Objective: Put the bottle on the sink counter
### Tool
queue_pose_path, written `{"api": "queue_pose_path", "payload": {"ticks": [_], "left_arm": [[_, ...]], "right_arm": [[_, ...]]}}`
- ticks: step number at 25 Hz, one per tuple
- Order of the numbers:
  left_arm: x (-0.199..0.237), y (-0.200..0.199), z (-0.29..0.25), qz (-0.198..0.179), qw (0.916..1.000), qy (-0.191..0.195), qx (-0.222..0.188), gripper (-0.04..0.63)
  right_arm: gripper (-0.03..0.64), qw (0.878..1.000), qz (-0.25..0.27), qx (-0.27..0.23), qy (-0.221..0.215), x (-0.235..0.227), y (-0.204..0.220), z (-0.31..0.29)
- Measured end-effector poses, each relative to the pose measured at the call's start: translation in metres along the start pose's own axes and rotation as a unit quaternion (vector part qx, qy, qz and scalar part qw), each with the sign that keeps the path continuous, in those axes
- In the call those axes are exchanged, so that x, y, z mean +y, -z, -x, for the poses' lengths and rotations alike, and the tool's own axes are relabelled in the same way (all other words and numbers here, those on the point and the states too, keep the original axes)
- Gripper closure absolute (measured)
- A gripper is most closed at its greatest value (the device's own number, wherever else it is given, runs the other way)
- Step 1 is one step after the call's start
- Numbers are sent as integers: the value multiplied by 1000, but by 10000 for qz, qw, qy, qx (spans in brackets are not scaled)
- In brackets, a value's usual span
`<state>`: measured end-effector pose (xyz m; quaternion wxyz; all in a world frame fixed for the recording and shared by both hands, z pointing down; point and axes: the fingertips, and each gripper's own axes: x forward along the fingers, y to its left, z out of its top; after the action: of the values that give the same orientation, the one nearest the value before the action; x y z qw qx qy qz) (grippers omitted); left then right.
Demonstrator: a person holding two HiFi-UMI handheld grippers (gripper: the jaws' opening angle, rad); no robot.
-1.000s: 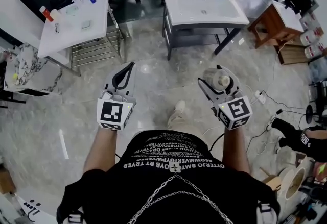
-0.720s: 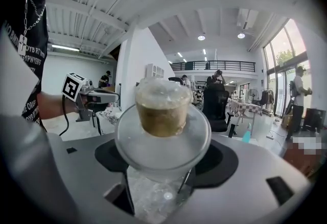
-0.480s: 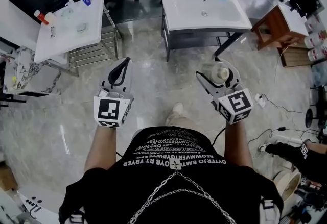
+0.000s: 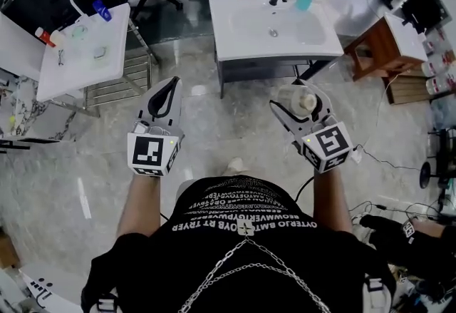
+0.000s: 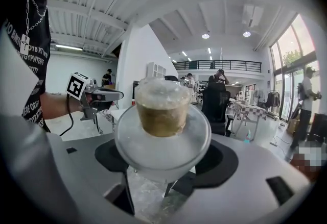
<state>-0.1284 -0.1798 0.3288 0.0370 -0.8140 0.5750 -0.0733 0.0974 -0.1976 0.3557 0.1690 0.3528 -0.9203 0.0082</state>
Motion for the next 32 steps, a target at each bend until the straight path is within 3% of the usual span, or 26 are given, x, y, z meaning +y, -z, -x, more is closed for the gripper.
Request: {"api": "queue_pose_path", "payload": {"ticks": [10,18,32], "left_arm": [[-11,25,-42,170,9991,-214,329,589],[24,33,-50,138,9981,-389,458,589],[93,34,-182,57,9992,215,320,589]], "right_arm": [[284,9992,-124,96,-355,-41,19,-32],[284,9976,-255,211,-615,-39,36,-86],[284,9967,-407,609,-358,-90,52,-217]]}}
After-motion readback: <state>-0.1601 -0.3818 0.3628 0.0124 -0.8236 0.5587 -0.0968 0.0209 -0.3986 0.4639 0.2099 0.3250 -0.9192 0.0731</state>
